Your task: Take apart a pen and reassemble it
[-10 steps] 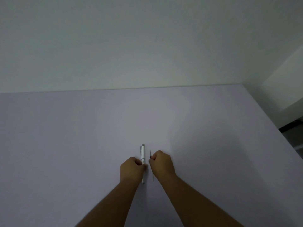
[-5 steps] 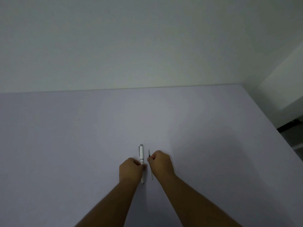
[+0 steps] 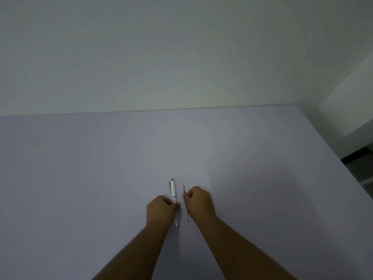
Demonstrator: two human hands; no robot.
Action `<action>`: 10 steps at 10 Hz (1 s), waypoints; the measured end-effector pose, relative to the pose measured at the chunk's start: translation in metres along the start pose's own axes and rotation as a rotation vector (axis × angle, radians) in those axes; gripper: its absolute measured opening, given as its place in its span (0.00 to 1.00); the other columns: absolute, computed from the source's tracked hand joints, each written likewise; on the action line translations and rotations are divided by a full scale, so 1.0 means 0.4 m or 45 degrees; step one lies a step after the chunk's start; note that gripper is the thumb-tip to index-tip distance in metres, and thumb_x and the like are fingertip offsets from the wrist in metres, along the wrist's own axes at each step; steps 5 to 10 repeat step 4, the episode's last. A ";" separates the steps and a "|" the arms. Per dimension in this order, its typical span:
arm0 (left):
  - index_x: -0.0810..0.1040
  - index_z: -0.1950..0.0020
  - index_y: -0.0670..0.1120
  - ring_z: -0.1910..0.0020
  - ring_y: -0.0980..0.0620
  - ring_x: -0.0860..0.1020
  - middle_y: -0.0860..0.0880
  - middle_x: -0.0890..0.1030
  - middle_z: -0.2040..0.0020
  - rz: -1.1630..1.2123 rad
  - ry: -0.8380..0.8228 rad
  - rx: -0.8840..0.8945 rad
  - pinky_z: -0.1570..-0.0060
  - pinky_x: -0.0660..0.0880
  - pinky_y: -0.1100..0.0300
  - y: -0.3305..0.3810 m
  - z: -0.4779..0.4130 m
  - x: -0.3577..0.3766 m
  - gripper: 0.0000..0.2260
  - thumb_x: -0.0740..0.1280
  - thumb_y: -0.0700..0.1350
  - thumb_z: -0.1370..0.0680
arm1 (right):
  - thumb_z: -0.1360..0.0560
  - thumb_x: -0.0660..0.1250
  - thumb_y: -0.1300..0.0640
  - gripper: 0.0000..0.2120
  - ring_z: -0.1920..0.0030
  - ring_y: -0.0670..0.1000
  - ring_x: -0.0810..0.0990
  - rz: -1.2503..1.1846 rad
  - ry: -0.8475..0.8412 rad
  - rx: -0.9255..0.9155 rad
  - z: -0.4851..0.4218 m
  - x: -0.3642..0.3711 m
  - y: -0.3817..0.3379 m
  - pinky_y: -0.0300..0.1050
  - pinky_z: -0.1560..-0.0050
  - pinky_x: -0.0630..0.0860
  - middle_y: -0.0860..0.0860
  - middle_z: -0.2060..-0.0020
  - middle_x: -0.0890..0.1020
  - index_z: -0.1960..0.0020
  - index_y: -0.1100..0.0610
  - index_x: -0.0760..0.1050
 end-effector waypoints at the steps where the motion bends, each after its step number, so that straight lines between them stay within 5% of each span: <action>1: 0.80 0.54 0.42 0.69 0.56 0.73 0.50 0.78 0.65 -0.036 -0.004 0.018 0.70 0.67 0.67 -0.002 -0.003 0.000 0.10 0.69 0.49 0.26 | 0.24 0.62 0.51 0.12 0.53 0.55 0.81 0.006 0.002 -0.001 0.002 0.000 0.001 0.42 0.58 0.73 0.56 0.53 0.84 0.51 0.60 0.77; 10: 0.76 0.61 0.45 0.71 0.57 0.72 0.52 0.74 0.70 -0.010 -0.010 0.018 0.72 0.65 0.66 -0.004 0.005 -0.008 0.11 0.69 0.52 0.26 | 0.22 0.59 0.53 0.13 0.51 0.56 0.81 0.017 0.031 0.009 0.012 -0.009 0.000 0.43 0.57 0.73 0.58 0.52 0.83 0.50 0.61 0.76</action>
Point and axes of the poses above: each hand's wrist, its own z-axis away from the middle knuckle, its own x-axis out of the palm, y = z × x, the point moved 6 cm from there along -z, towards the middle knuckle
